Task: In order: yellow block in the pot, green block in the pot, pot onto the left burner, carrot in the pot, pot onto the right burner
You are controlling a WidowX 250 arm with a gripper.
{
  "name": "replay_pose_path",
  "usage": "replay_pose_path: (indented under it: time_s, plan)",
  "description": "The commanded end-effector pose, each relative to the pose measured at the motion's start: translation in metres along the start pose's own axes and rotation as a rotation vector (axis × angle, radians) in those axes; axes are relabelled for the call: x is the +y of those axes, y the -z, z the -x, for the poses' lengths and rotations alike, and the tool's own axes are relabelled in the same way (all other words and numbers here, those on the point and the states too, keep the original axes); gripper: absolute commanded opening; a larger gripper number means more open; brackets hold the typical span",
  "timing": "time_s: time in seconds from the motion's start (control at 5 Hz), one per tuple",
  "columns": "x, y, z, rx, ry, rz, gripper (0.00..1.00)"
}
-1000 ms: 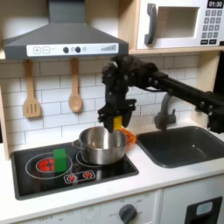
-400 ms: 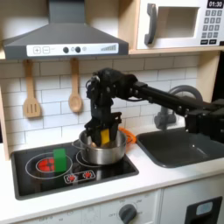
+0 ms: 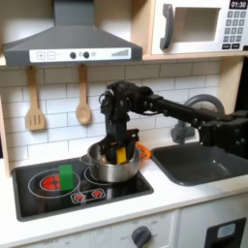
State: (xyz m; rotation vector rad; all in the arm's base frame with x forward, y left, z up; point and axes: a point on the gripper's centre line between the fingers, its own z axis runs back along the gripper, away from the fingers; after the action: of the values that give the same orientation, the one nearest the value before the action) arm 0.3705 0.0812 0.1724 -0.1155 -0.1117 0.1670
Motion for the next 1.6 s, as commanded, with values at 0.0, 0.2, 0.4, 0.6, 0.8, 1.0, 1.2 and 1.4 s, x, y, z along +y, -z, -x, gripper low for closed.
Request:
replay_pose_path:
  time_s: [0.0,0.2,0.4,0.6,0.8,1.0,1.2,1.4]
  plan:
    - [0.0,0.001,0.001,-0.001,0.002,-0.002,0.59]
    - [0.002,0.003,0.002,0.006,-0.011,-0.012,0.85]
    - [0.0,0.001,0.004,0.006,0.003,-0.029,0.94]
    - [-0.008,-0.003,0.007,-0.002,0.019,-0.018,0.96]
    - [-0.007,-0.018,0.008,-0.035,0.01,0.006,1.0]
    - [-0.01,-0.04,0.008,-0.091,0.022,0.008,1.0]
    - [-0.008,-0.05,0.016,-0.091,0.026,0.013,1.0]
    - [0.009,-0.06,0.031,-0.1,-0.016,0.005,1.0]
